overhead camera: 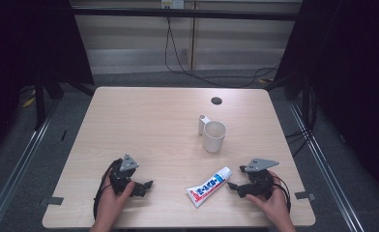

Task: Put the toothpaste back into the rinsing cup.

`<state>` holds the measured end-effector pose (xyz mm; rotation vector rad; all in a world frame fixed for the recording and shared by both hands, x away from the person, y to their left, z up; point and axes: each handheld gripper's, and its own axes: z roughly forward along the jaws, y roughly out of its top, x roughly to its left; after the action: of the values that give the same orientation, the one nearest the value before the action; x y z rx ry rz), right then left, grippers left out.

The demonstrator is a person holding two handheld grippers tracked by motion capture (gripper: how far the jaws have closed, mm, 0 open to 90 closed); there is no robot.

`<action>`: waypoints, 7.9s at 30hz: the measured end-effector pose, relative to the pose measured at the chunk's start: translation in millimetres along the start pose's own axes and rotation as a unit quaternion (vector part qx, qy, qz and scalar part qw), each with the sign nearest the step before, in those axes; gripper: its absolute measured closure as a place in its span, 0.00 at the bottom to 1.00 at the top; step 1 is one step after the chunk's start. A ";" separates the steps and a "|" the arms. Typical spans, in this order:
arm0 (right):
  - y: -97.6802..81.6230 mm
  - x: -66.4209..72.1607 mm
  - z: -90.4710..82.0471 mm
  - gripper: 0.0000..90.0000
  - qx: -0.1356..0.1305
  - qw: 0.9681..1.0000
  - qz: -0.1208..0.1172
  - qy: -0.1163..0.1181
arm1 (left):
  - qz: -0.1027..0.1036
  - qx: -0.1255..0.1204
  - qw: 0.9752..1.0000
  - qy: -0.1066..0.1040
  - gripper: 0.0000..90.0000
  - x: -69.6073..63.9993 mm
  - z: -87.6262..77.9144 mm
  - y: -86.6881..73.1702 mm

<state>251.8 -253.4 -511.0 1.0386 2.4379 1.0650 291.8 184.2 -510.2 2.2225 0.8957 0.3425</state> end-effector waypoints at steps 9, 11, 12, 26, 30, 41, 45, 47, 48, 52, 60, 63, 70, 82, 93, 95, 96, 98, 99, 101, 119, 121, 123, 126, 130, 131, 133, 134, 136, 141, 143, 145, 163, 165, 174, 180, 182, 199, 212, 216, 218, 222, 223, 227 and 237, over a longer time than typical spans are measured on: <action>5.1 0.2 -2.3 0.16 0.026 1.000 -0.011 0.006 | 0.000 0.000 1.000 0.000 0.00 0.0 0.0 0.0; 6.7 1.2 -3.2 0.16 0.031 0.999 -0.016 0.007 | 0.000 0.000 1.000 0.000 0.00 0.0 0.0 0.0; 11.9 2.8 -4.8 0.17 0.042 0.998 -0.038 0.008 | 0.000 0.000 1.000 0.000 0.00 0.0 0.0 0.0; 64.9 32.0 -4.1 0.19 0.117 0.976 -0.178 0.050 | 0.000 0.000 1.000 0.000 0.00 0.1 0.0 0.1; 73.4 35.0 -2.1 0.21 0.127 0.970 -0.200 0.052 | 0.000 0.000 1.000 0.000 0.00 0.1 0.0 0.1; 88.3 42.7 3.9 0.21 0.152 0.958 -0.235 0.068 | 0.000 0.000 1.000 0.000 0.00 0.0 0.0 0.1; 91.8 49.0 10.2 0.20 0.165 0.949 -0.257 0.074 | 0.000 0.000 1.000 0.000 0.00 0.0 0.0 0.1; 93.6 52.8 14.0 0.20 0.174 0.946 -0.263 0.078 | 0.000 0.000 1.000 0.000 0.00 0.0 0.0 0.0; 94.3 53.8 15.4 0.20 0.172 0.944 -0.271 0.081 | 0.000 0.001 1.000 0.001 0.00 -0.1 -0.2 0.1; 97.9 60.0 20.9 0.21 0.176 0.938 -0.284 0.092 | 0.000 0.000 1.000 0.000 0.00 0.0 0.0 0.0; 102.9 69.4 33.5 0.25 0.190 0.925 -0.308 0.115 | -0.001 0.000 1.000 0.000 0.00 0.0 0.0 0.0; 103.8 73.0 36.2 0.27 0.194 0.922 -0.312 0.121 | 0.000 0.000 1.000 0.000 0.00 0.1 0.0 0.0; 102.9 85.0 47.3 0.36 0.207 0.909 -0.333 0.141 | -0.001 0.000 1.000 -0.001 0.00 -0.1 0.1 0.0; 106.5 82.6 45.8 0.72 0.190 0.917 -0.330 0.122 | 0.003 0.004 1.000 0.000 0.00 0.6 -0.3 0.5; 105.2 57.1 19.7 0.73 0.082 0.963 -0.223 0.129 | 0.003 0.003 1.000 0.000 0.00 0.6 -0.2 0.4; 104.8 52.3 15.8 0.73 0.064 0.968 -0.207 0.130 | 0.003 0.003 1.000 0.000 0.00 0.6 -0.2 0.4; 104.7 50.2 14.2 0.73 0.054 0.970 -0.200 0.130 | 0.003 0.004 1.000 0.000 0.00 0.6 -0.3 0.5; 104.6 48.0 12.3 0.73 0.046 0.972 -0.191 0.129 | 0.003 0.004 1.000 0.001 0.00 0.6 -0.3 0.5; 104.5 45.3 9.5 0.73 0.039 0.974 -0.184 0.128 | 0.003 0.004 1.000 0.001 0.00 0.6 -0.3 0.5; 104.4 43.0 6.9 0.73 0.030 0.976 -0.174 0.126 | 0.002 0.003 1.000 0.001 0.00 0.6 -0.3 0.5; 98.1 20.6 -11.6 0.73 -0.039 0.987 -0.089 0.130 | 0.002 0.002 1.000 0.000 0.00 0.6 -0.1 0.4; 98.2 19.4 -12.8 0.73 -0.042 0.987 -0.087 0.126 | 0.003 0.004 1.000 0.001 0.00 0.6 -0.3 0.5; 98.3 17.9 -14.5 0.73 -0.048 0.988 -0.081 0.125 | 0.003 0.004 1.000 0.001 0.00 0.6 -0.3 0.5; 98.4 15.7 -15.9 0.73 -0.056 0.988 -0.073 0.125 | 0.003 0.004 1.000 0.001 0.00 0.6 -0.3 0.5; 98.9 12.3 -18.9 0.73 -0.070 0.988 -0.062 0.127 | 0.002 0.002 1.000 0.000 0.00 0.6 -0.1 0.4; 99.0 11.7 -19.4 0.73 -0.072 0.987 -0.060 0.127 | 0.003 0.003 1.000 0.000 0.00 0.6 -0.1 0.4; 98.8 10.8 -20.2 0.73 -0.077 0.987 -0.053 0.128 | 0.003 0.003 1.000 0.000 0.00 0.6 -0.2 0.4; 98.7 10.5 -20.5 0.73 -0.079 0.987 -0.051 0.128 | 0.002 0.003 1.000 0.001 0.00 0.6 -0.3 0.5; 98.3 9.3 -21.3 0.73 -0.085 0.987 -0.046 0.126 | 0.002 0.003 1.000 0.001 0.00 0.6 -0.3 0.5; 98.0 6.0 -23.6 0.73 -0.096 0.987 -0.036 0.124 | 0.003 0.004 1.000 0.001 0.00 0.5 -0.3 0.5; 98.1 4.9 -24.8 0.73 -0.101 0.987 -0.032 0.124 | 0.002 0.003 1.000 0.001 0.00 0.5 -0.2 0.4; 98.5 3.3 -26.4 0.73 -0.108 0.986 -0.025 0.126 | 0.002 0.002 1.000 0.000 0.00 0.6 -0.1 0.4; 98.7 -7.3 -35.0 0.73 -0.142 0.983 0.008 0.116 | 0.004 0.003 1.000 0.002 0.00 0.7 -0.4 0.5; 99.2 -8.3 -35.8 0.73 -0.144 0.983 0.011 0.117 | 0.004 0.003 1.000 0.002 0.00 0.7 -0.3 0.5; 102.0 -11.0 -38.8 0.73 -0.158 0.980 0.022 0.116 | 0.003 0.003 1.000 0.002 0.00 0.6 -0.2 0.5; 104.3 -13.5 -40.8 0.73 -0.164 0.980 0.026 0.112 | 0.004 0.004 1.000 0.002 0.00 0.6 -0.4 0.5; 105.2 -15.0 -41.5 0.73 -0.167 0.979 0.028 0.113 | 0.003 0.003 1.000 0.002 0.00 0.6 -0.3 0.5; 114.6 -24.7 -47.7 0.73 -0.197 0.974 0.044 0.105 | 0.003 0.003 1.000 0.002 0.00 0.6 -0.3 0.5; 120.6 -31.3 -52.4 0.73 -0.214 0.971 0.053 0.096 | 0.002 0.003 1.000 0.002 0.00 0.5 -0.3 0.4; 122.9 -32.3 -53.0 0.73 -0.220 0.969 0.056 0.093 | 0.002 0.003 1.000 0.002 0.00 0.5 -0.3 0.4; 123.4 -32.6 -52.9 0.73 -0.221 0.969 0.057 0.093 | 0.002 0.003 1.000 0.002 0.00 0.5 -0.3 0.5; 124.8 -34.7 -52.7 0.73 -0.231 0.967 0.064 0.091 | 0.002 0.003 1.000 0.002 0.00 0.5 -0.3 0.5; 125.3 -35.3 -52.6 0.73 -0.232 0.966 0.065 0.092 | 0.003 0.003 1.000 0.001 0.00 0.6 -0.2 0.4; 128.4 -37.9 -52.5 0.73 -0.238 0.965 0.068 0.087 | 0.003 0.004 1.000 0.002 0.00 0.6 -0.3 0.5; 137.4 -41.4 -52.1 0.73 -0.242 0.965 0.068 0.073 | 0.003 0.003 1.000 0.002 0.00 0.6 -0.3 0.5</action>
<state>323.5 -245.8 -376.5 0.9944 2.0606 1.7254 292.3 184.6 -509.6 2.2316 0.8939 0.3463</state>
